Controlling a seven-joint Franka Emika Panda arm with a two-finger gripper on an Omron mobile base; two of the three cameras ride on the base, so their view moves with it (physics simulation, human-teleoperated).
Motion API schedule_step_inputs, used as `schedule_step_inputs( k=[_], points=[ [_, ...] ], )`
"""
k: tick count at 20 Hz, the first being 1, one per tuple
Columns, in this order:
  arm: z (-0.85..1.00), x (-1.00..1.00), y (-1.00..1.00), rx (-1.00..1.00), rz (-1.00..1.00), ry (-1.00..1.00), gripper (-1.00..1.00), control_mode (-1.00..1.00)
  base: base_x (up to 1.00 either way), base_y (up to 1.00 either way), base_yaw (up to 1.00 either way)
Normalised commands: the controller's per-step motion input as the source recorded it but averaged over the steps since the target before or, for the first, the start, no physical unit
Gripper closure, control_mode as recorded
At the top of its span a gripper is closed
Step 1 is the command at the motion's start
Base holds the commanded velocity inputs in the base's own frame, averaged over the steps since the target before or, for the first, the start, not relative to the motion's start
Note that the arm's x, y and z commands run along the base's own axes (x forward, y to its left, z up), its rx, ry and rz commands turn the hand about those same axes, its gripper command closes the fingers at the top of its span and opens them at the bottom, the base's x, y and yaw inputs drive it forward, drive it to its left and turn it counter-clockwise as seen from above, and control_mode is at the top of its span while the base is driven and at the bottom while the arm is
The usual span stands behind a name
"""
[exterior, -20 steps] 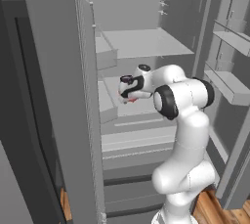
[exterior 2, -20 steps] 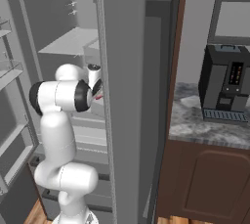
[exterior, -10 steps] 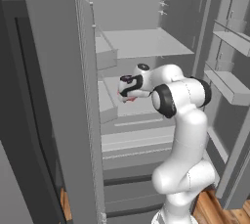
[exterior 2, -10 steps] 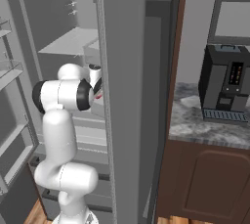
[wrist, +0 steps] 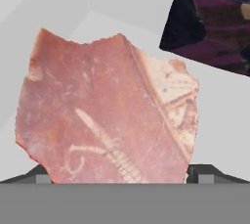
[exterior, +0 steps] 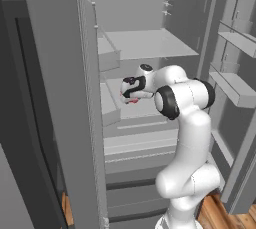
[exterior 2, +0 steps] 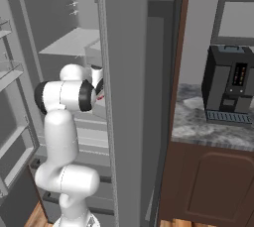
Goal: Take the steak from the fridge and place it on the digital scale on the counter by the fridge. Wait a few seconds for a reading, then move it to the plate on the dining counter.
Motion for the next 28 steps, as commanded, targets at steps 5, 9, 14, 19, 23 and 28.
schedule_step_inputs(
  k=[5,9,14,19,23,28],
  points=[
    [-0.04,0.00,0.01,0.00,0.00,0.00,1.00,-1.00,0.00,0.00,0.00],
    [0.00,0.00,0.01,0.00,0.00,0.00,1.00,-1.00,0.00,0.00,0.00],
    [0.00,0.00,0.00,0.00,0.00,0.00,1.00,-1.00,0.00,0.00,0.00],
    [0.00,-0.18,0.00,0.00,0.00,-0.01,1.00,-1.00,0.00,0.00,0.00],
    [0.00,-0.43,0.00,0.01,0.00,-0.05,1.00,-1.00,0.00,0.00,0.00],
    [0.28,-0.52,0.00,0.00,0.00,-0.01,1.00,-1.00,0.00,0.00,0.00]
  ],
)
